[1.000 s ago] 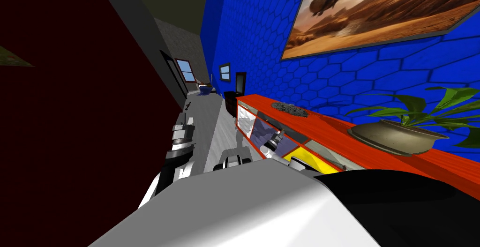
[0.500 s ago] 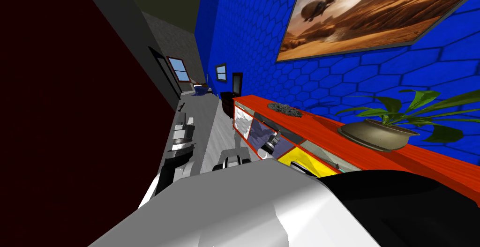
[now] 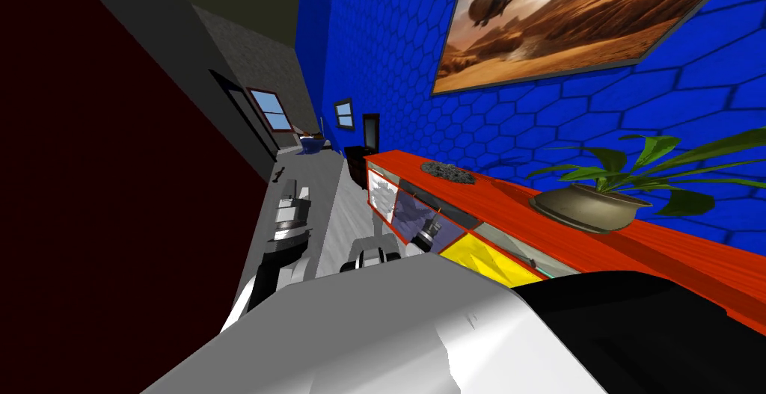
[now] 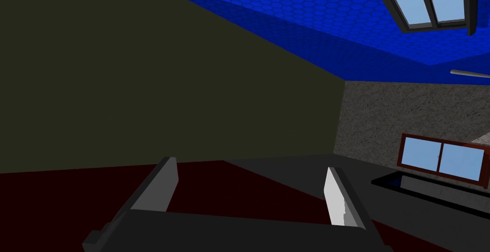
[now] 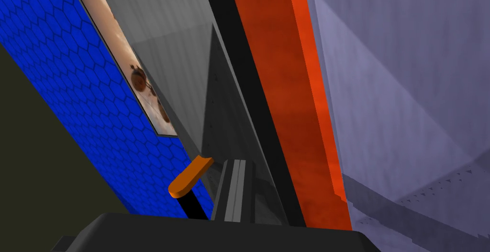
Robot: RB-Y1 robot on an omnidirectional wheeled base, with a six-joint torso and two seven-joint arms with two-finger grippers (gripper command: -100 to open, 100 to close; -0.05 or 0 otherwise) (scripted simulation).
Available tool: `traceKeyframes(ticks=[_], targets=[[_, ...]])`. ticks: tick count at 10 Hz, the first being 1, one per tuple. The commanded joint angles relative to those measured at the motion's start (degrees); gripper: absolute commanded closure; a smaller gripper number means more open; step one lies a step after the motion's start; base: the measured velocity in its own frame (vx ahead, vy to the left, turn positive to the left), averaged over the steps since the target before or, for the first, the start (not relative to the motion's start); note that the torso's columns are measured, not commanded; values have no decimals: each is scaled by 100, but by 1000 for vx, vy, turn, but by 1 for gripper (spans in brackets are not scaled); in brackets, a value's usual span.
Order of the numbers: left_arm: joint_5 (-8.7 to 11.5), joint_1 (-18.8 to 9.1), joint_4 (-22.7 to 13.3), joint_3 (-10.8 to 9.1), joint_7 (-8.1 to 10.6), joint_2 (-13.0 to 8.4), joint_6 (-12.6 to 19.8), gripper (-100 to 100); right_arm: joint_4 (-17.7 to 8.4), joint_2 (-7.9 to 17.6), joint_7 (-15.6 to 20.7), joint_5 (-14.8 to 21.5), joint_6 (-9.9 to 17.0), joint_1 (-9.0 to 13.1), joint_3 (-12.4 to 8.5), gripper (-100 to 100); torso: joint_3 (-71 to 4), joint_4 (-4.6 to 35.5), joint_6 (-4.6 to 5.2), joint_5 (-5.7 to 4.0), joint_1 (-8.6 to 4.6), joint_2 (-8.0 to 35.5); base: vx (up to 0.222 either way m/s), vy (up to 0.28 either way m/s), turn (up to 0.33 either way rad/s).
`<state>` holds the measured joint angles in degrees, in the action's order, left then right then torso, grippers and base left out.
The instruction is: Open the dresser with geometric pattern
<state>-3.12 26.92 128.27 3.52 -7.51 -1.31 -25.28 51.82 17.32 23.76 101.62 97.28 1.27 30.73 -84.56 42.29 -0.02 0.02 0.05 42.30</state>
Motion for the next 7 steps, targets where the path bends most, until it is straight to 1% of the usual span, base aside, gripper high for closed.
traceKeyframes(ticks=[1, 2, 3, 4, 5, 6, 7], targets=[[0, 1, 0, 0, 0, 0, 0, 0, 210, -240, 75, 467, -54, -225, -142, 100, -3, -2, 4, -2, -6, -5, 59, -41, -92], [0, 0, 0, 0, 0, 0, 0, 0, 210, -240, 75, 548, -54, -225, -142, 100, -1, -1, 0, -2, -5, -2, 24, -21, 21], [0, -1, 0, 0, 0, 0, 0, 0, 388, -467, 140, 760, -86, -425, -259, 100, 4, 2, -1, -1, 1, 7, 53, -29, -174], [0, 1, 0, 0, 0, 0, 0, 0, 388, -467, 140, 930, -86, -425, -259, 100, 1, 0, 5, -1, -3, 0, 59, -34, -101], [0, 0, 0, 0, 0, 0, 0, 0, 388, -467, 140, 969, -86, -425, -259, 100, -3, -1, 1, -2, -8, -4, 29, -21, 19], [0, -1, 0, 0, 0, 0, 0, 0, 566, -695, 205, 1194, -118, -624, -376, 100, 2, 0, 0, -2, -4, 3, 54, -36, -177], [0, 1, 0, 0, 0, 0, 0, 0, 566, -695, 205, 1355, -118, -624, -376, 100, -1, -1, 5, -2, -8, -3, 59, -34, -112]])
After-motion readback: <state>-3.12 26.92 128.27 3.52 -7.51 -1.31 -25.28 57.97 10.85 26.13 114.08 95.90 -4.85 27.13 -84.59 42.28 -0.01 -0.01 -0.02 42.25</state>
